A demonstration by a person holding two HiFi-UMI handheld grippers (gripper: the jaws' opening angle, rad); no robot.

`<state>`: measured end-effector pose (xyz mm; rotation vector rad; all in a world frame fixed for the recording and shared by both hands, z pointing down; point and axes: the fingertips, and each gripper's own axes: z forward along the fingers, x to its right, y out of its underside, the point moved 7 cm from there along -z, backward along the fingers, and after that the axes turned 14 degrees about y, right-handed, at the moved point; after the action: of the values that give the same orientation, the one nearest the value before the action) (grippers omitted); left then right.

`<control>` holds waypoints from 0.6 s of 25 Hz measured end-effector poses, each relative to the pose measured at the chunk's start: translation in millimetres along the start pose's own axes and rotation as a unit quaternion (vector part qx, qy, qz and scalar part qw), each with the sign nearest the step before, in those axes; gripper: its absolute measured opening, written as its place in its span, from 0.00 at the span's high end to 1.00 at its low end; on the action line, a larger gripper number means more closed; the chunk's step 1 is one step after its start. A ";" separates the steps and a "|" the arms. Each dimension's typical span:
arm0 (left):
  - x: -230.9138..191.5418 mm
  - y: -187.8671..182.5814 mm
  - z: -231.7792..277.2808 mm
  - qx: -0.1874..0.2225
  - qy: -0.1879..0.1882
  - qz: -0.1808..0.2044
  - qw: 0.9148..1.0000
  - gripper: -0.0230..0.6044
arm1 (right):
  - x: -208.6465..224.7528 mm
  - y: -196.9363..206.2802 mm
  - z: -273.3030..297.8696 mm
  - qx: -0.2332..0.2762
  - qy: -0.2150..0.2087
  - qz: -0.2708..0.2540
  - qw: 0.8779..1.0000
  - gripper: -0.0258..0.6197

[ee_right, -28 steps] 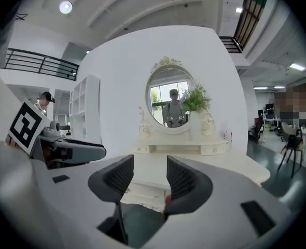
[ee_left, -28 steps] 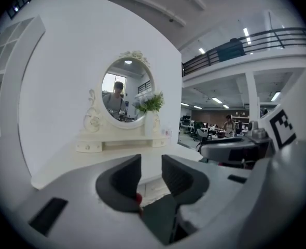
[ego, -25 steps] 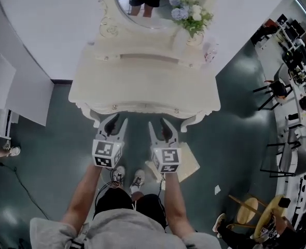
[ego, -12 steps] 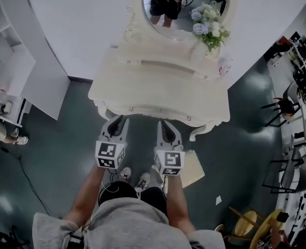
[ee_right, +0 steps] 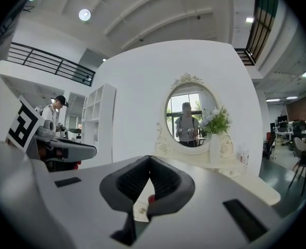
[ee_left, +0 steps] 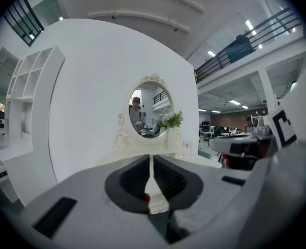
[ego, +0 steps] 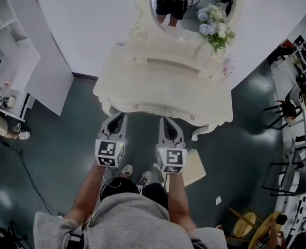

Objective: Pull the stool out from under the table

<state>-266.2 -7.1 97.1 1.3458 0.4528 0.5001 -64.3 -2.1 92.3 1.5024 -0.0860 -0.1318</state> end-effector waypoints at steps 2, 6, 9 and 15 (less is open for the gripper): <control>-0.2 -0.6 -2.3 0.000 -0.002 0.003 1.000 0.92 | -2.0 -0.8 -1.3 0.002 -0.001 0.002 1.000 0.94; -1.0 -0.9 -4.2 0.001 -0.005 0.004 1.000 0.93 | -2.0 -1.2 -2.5 0.003 0.000 0.002 1.000 0.94; -0.5 -1.4 -4.8 0.002 -0.003 0.005 1.000 0.93 | -1.2 -0.8 -4.3 0.003 0.002 0.004 1.000 0.94; 4.7 -1.7 -3.3 0.001 0.002 0.007 1.000 0.93 | 2.9 -1.4 -8.3 0.007 0.007 0.005 1.000 0.94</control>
<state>-264.2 -2.0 94.8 1.3514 0.4472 0.5137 -60.3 5.6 90.3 1.5172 -0.0836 -0.1124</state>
